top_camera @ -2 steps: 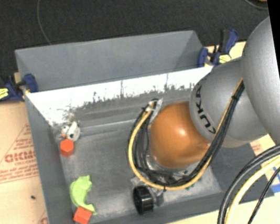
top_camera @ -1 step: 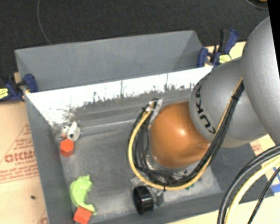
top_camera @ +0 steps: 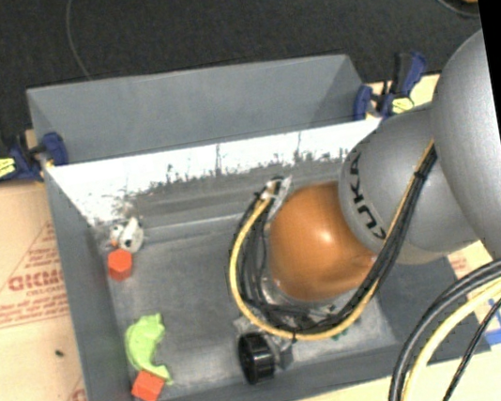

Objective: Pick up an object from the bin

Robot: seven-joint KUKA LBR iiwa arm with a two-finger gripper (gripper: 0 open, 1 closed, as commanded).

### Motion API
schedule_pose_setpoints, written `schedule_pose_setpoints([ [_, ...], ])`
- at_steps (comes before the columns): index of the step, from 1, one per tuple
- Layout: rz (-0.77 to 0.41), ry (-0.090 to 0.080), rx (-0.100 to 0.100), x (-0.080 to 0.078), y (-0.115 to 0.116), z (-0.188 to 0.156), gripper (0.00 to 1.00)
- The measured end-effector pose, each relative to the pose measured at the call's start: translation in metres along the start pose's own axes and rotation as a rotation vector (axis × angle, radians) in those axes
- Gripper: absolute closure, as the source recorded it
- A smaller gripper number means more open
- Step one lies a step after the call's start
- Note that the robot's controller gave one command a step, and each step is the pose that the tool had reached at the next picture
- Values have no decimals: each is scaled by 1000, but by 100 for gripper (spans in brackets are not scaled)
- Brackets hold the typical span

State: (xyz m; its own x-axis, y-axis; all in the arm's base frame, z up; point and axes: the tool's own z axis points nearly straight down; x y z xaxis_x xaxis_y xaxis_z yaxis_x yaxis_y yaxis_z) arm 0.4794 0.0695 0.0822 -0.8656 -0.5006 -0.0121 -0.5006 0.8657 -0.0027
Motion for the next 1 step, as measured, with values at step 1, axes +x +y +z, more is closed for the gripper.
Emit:
schedule_pose_setpoints([
  [1,1,0,0,0,0,0,100],
])
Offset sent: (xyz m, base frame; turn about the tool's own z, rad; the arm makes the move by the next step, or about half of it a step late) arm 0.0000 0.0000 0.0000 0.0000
